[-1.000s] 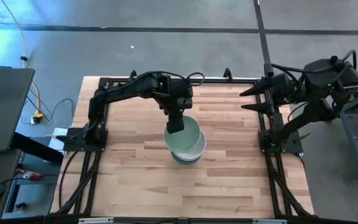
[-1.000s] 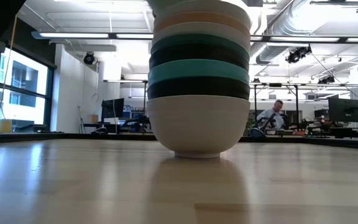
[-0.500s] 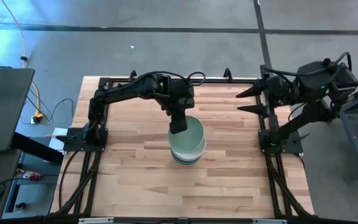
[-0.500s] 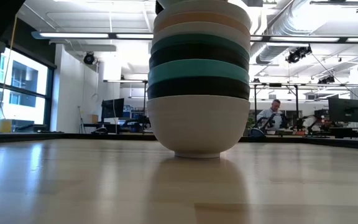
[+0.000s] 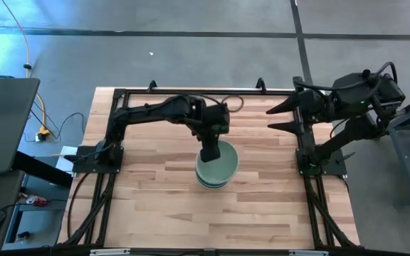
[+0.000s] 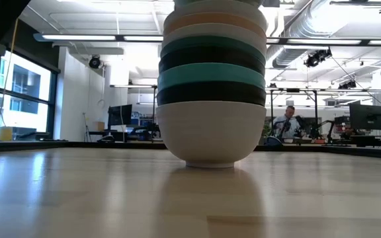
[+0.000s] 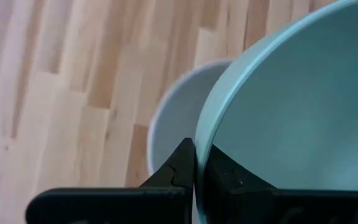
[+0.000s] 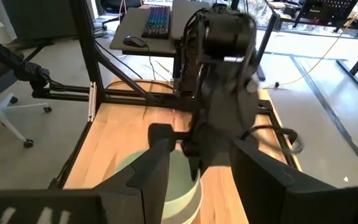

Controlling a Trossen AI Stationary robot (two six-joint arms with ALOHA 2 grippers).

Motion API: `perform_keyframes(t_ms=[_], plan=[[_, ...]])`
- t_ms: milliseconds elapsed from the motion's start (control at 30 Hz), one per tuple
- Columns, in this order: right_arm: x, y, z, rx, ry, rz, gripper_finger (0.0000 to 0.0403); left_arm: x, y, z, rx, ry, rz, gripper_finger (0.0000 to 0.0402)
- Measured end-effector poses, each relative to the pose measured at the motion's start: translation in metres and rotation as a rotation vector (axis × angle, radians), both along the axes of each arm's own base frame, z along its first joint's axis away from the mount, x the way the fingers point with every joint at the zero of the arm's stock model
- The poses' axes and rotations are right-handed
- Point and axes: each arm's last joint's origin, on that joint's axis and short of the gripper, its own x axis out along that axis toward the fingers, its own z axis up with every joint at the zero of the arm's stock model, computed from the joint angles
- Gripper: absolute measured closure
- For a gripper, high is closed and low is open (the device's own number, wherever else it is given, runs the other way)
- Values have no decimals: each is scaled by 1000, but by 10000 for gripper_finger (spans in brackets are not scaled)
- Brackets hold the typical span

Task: Nest bowls inside each other
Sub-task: Stack the light blue bowl on top of the white bowl

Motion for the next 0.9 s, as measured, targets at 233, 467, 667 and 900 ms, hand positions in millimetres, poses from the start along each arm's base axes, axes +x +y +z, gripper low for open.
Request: perform_keyframes(t_ms=[233, 467, 667, 900], plan=[[1, 1, -1, 26, 12, 4, 242, 3, 0, -16, 20, 98, -15, 401], [1, 1, -1, 26, 12, 5, 242, 1, 4, -19, 70, 148, 3, 401], [1, 1, -1, 27, 12, 6, 242, 0, 6, -21, 78, 171, 6, 401], [0, 1, -1, 26, 12, 7, 242, 2, 7, -34, 71, 251, -4, 401]])
